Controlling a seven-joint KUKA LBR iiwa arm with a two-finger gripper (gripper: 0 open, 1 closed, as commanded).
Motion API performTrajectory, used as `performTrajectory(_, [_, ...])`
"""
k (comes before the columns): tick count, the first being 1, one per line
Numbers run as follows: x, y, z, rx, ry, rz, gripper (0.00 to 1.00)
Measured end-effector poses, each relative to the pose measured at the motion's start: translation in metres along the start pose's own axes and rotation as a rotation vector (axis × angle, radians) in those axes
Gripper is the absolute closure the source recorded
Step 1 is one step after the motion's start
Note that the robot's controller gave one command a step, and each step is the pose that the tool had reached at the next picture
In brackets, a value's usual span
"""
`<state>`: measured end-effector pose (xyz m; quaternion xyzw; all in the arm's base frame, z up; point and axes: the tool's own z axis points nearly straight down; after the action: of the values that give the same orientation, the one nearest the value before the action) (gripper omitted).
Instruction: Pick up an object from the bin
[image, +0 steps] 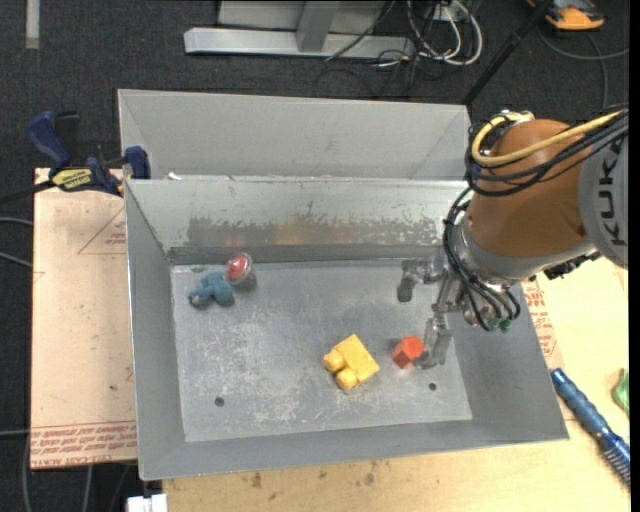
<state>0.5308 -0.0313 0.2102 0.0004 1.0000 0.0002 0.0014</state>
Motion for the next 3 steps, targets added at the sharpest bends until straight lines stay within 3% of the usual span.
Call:
performTrajectory(1, [0.000,0.000,0.000,0.000,0.000,0.000,1.00])
performTrajectory(2, [0.000,0.000,0.000,0.000,0.000,0.000,0.00])
performTrajectory(3, [0.009,-0.060,0.133,-0.001,0.008,-0.128,0.00])
